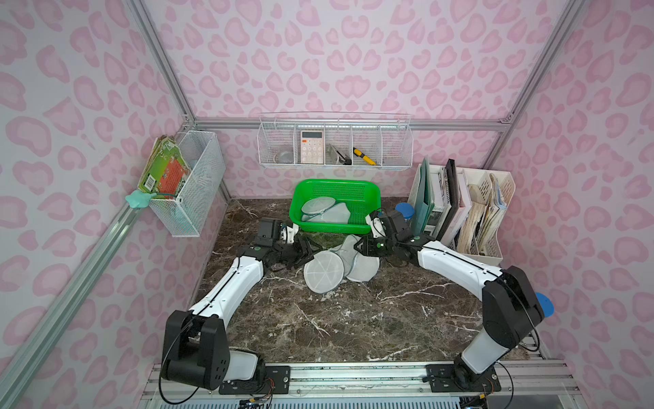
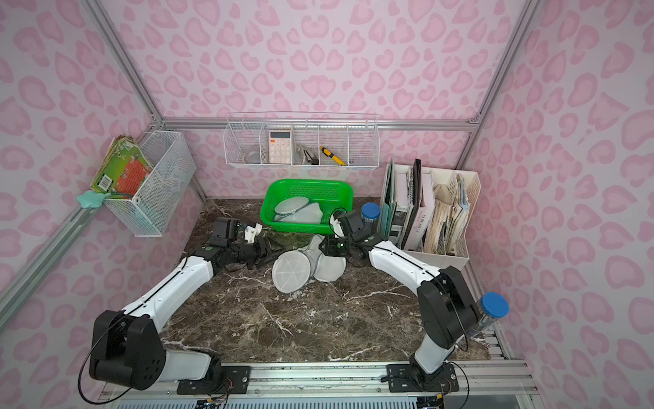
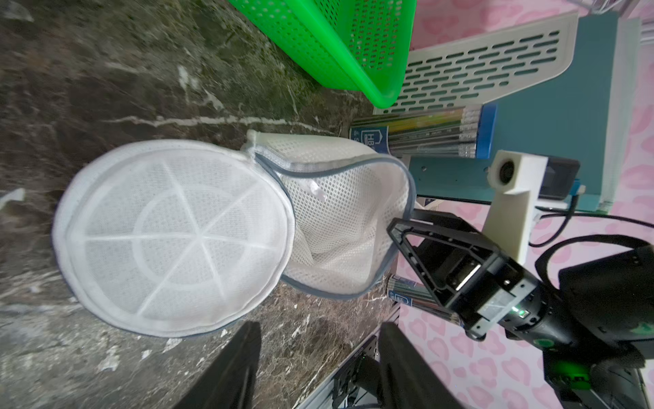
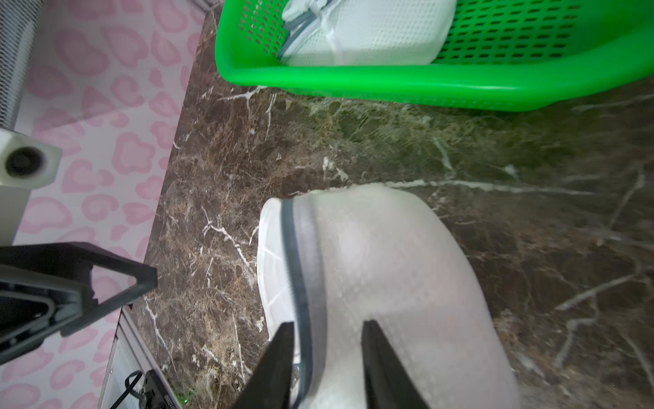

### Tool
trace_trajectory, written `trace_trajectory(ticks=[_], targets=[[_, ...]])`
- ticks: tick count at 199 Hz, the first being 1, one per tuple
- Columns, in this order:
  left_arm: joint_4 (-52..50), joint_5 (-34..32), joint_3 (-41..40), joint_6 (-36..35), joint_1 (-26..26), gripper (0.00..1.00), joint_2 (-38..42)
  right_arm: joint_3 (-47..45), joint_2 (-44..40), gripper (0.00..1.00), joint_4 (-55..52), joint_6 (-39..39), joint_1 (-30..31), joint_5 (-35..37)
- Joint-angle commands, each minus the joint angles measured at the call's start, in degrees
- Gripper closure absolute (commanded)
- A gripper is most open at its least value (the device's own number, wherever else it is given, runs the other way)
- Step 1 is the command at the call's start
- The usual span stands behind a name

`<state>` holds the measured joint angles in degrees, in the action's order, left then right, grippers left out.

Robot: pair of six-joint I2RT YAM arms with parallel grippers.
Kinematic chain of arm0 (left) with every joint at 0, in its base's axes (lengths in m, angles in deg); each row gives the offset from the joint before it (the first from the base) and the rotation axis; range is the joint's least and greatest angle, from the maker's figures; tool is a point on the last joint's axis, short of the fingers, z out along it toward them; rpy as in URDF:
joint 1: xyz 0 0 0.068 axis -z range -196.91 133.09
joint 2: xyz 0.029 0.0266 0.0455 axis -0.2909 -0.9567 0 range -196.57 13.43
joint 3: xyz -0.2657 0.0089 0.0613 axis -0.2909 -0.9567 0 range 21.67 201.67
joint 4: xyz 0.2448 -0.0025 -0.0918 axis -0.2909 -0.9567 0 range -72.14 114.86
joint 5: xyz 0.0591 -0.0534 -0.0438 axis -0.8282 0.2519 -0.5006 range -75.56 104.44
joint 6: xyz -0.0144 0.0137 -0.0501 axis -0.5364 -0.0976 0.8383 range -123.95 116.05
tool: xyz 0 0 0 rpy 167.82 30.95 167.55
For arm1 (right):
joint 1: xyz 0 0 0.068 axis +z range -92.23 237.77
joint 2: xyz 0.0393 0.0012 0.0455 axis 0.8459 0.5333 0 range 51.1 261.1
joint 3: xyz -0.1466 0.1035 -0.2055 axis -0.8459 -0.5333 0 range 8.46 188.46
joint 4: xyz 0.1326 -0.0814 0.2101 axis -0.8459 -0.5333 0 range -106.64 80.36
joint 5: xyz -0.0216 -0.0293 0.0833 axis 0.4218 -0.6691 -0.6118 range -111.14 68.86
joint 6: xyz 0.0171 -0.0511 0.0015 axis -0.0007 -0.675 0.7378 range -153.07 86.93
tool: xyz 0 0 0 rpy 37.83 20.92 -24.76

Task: Turn the laundry bag inside out
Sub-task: Place the laundry bag at the center of the board.

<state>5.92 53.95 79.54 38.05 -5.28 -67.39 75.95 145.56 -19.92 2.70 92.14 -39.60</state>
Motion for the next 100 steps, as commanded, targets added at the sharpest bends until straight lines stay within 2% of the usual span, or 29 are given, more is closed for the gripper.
trace_trajectory(ticks=[1,18,39,77,100], targets=[[2.2,-0.9,2.1,1.1,2.4,0.42,-2.3,-2.2,-2.7,0.54,4.2,1.0,-1.1,-1.5],[2.1,-1.3,4.9,1.2,4.4,0.42,-5.0,-4.2,-4.6,0.46,4.5,1.1,-2.4,-1.6],[0.5,-2.3,9.0,0.5,6.9,0.43,-8.8,-7.0,-7.6,0.42,4.7,1.1,-4.2,-0.7],[-3.3,-4.4,17.8,-0.5,11.4,0.47,-17.6,-9.9,-15.0,0.30,0.5,-1.4,-5.5,6.9],[-5.4,-5.8,24.0,-0.4,13.8,0.49,-23.5,-13.6,-19.7,0.23,-0.4,-1.6,-6.8,8.9]])
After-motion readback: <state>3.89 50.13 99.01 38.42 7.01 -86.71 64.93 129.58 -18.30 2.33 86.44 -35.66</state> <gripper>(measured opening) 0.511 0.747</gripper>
